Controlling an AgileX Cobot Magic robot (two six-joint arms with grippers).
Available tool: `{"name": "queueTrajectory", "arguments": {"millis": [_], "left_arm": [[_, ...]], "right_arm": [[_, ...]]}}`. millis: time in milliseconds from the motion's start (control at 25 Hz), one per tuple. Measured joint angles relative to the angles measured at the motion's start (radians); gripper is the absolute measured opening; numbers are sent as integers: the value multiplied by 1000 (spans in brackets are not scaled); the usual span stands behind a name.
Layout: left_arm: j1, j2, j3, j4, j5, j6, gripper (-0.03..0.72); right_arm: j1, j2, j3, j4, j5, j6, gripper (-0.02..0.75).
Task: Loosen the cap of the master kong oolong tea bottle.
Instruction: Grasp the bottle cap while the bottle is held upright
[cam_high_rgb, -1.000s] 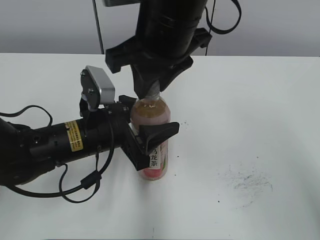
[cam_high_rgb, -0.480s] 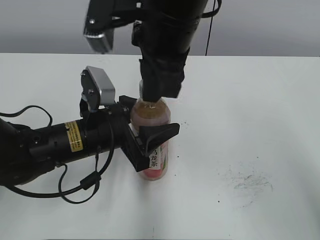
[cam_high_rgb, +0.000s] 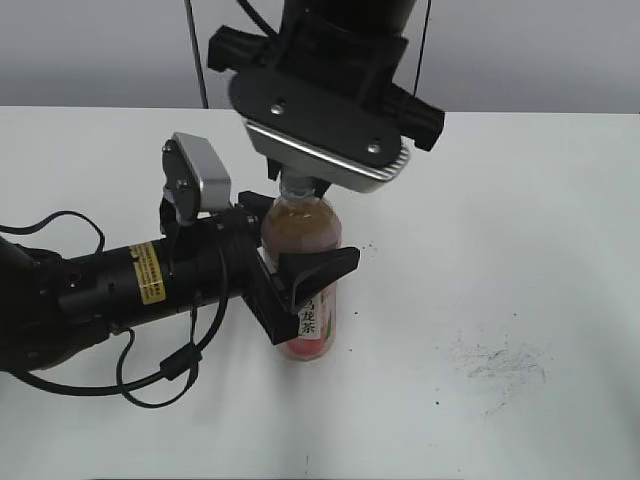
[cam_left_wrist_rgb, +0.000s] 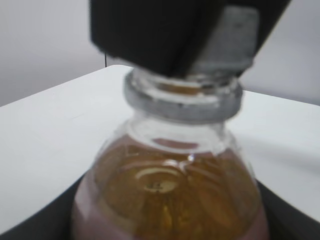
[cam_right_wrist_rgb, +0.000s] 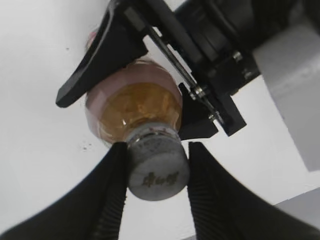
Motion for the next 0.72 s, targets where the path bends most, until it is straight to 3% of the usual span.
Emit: {"name": "queueTrajectory", "arguments": {"millis": [280, 720], "left_arm": [[0, 0, 0, -3, 0, -3, 445], [0, 0, 0, -9, 1, -4, 445]], "right_arm": [[0, 0, -1, 1, -5, -370, 279], [0, 0, -1, -11, -11, -533, 279]]}}
